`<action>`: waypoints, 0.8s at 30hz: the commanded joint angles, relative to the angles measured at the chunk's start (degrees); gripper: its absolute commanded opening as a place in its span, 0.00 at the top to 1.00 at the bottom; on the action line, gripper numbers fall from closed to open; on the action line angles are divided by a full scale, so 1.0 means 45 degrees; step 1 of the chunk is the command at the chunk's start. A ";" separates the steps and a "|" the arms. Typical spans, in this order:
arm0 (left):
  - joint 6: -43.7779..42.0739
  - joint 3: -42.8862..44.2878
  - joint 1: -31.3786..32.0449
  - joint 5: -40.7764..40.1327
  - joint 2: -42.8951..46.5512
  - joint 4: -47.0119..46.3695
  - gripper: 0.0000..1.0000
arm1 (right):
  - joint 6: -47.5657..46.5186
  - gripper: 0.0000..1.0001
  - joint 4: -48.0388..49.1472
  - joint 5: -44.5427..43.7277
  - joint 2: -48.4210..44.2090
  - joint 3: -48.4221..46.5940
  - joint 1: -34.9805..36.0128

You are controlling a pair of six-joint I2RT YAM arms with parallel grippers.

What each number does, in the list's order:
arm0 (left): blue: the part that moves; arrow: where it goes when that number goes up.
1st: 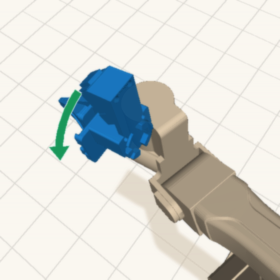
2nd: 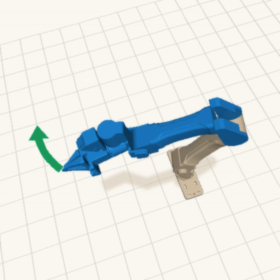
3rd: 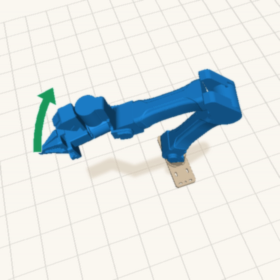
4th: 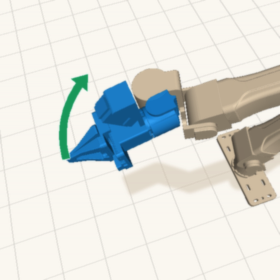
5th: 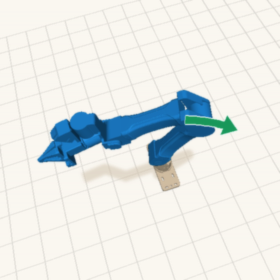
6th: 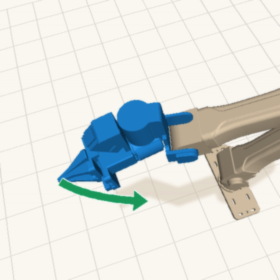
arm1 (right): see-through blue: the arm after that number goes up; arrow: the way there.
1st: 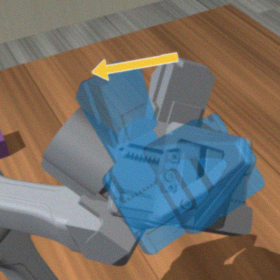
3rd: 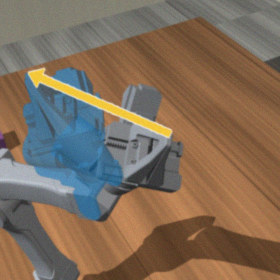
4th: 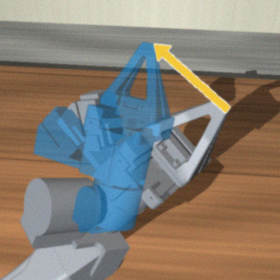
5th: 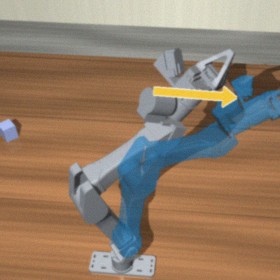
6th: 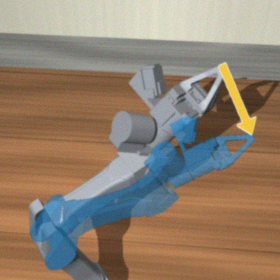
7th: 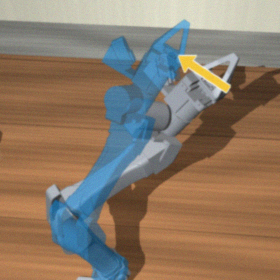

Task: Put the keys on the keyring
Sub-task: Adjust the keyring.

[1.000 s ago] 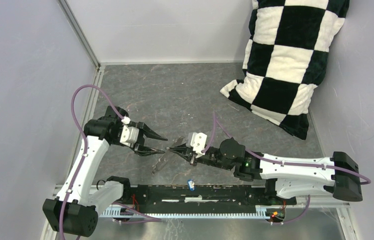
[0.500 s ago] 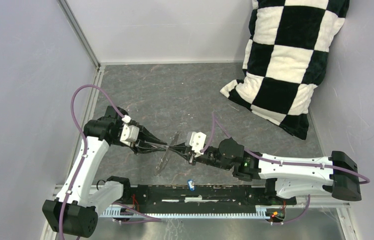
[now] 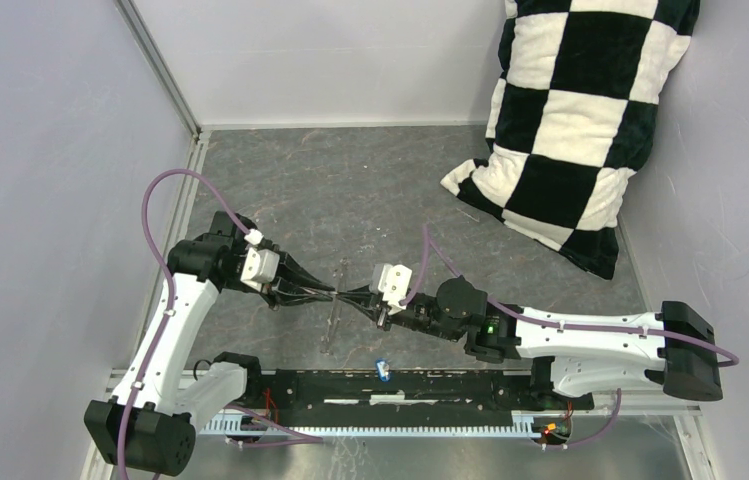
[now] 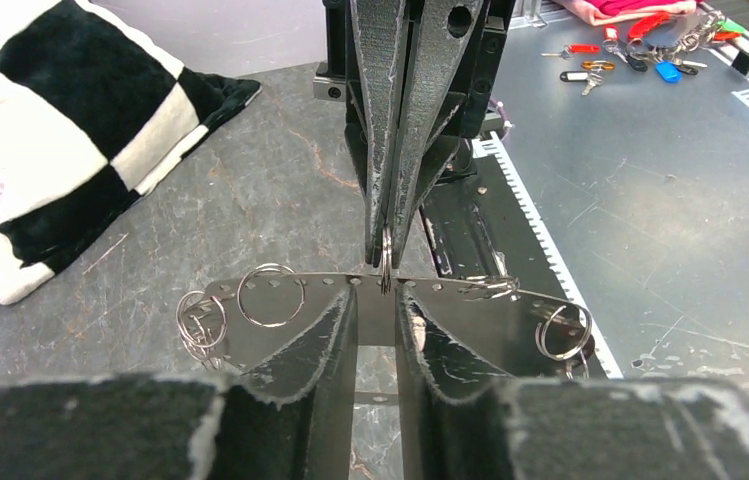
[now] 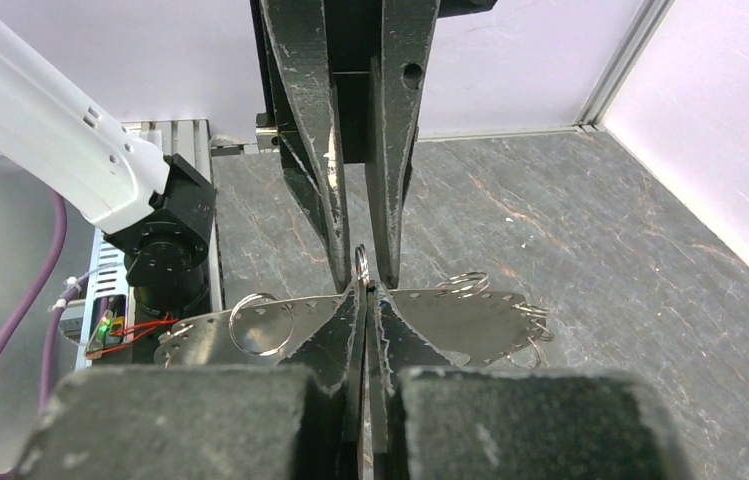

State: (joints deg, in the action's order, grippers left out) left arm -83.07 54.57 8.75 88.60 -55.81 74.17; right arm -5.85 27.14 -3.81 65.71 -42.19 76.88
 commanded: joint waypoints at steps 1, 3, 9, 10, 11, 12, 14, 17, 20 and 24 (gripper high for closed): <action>0.0636 0.0073 0.0047 0.1132 0.0146 -0.0393 0.78 | -0.0058 0.99 0.1174 -0.0197 0.0026 -0.0667 0.0144; 0.0678 0.0128 0.0047 0.1142 0.0139 -0.0379 0.90 | -0.0029 0.99 0.1300 -0.0171 0.0064 -0.0625 0.0171; 0.0840 0.0131 0.0039 0.1152 0.0137 -0.0347 0.83 | 0.0013 0.99 0.1411 -0.0114 0.0143 -0.0628 0.0180; 0.0813 0.0107 0.0046 0.1156 0.0147 -0.0354 0.78 | 0.0011 0.99 0.1411 -0.0110 0.0127 -0.0614 0.0179; 0.0787 0.0087 0.0039 0.1152 0.0155 -0.0350 0.74 | 0.0010 0.99 0.1412 -0.0100 0.0128 -0.0594 0.0178; 0.0785 0.0097 0.0029 0.1152 0.0156 -0.0345 0.71 | 0.0010 0.99 0.1411 -0.0095 0.0134 -0.0604 0.0190; 0.0773 0.0101 0.0030 0.1163 0.0128 -0.0355 0.65 | 0.0029 0.99 0.1428 -0.0080 0.0105 -0.0580 0.0179; 0.0641 0.0101 0.0027 0.1152 0.0127 -0.0350 0.81 | 0.0069 0.99 0.1508 -0.0087 0.0099 -0.0545 0.0196; 0.0529 0.0081 0.0027 0.1152 0.0120 -0.0340 0.93 | 0.0079 0.99 0.1548 -0.0075 0.0046 -0.0487 0.0190; 0.0582 0.0139 0.0027 0.1152 0.0098 -0.0338 0.78 | 0.0127 0.99 0.1582 -0.0031 0.0046 -0.0447 0.0200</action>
State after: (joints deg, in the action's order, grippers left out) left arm -80.99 54.57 8.75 88.60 -55.75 73.14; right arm -5.78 29.50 -4.54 66.46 -42.19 77.28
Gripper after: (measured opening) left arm 0.180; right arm 0.011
